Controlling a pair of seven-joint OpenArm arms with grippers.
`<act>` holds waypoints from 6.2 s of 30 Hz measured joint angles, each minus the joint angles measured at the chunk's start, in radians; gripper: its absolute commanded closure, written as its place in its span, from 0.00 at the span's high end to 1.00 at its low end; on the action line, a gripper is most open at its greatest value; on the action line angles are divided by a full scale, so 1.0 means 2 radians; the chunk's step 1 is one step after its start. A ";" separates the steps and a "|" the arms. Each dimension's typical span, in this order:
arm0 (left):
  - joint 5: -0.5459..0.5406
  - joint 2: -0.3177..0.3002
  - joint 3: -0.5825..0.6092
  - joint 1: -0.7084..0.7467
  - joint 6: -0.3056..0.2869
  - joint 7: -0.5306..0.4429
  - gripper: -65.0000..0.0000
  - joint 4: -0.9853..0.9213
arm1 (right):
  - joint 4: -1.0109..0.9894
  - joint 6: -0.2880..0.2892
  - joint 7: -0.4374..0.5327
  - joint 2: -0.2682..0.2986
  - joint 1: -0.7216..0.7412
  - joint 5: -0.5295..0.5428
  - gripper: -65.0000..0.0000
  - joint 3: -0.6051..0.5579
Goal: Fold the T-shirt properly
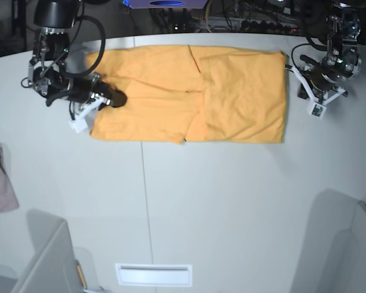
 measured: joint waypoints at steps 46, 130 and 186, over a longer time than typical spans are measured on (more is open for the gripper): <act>-0.012 0.095 0.078 -0.122 0.002 0.062 0.00 -0.032 | 0.295 -0.307 -0.023 0.003 0.048 -0.162 0.00 -0.256; 0.003 0.058 -0.387 -0.105 -0.112 0.146 0.00 -0.066 | 0.278 -0.251 0.077 -0.043 0.191 -0.158 0.12 -0.597; -0.003 0.062 -0.391 -0.107 -0.139 0.144 0.00 -0.069 | 0.102 -0.253 0.170 -0.110 0.154 -0.156 0.00 -0.507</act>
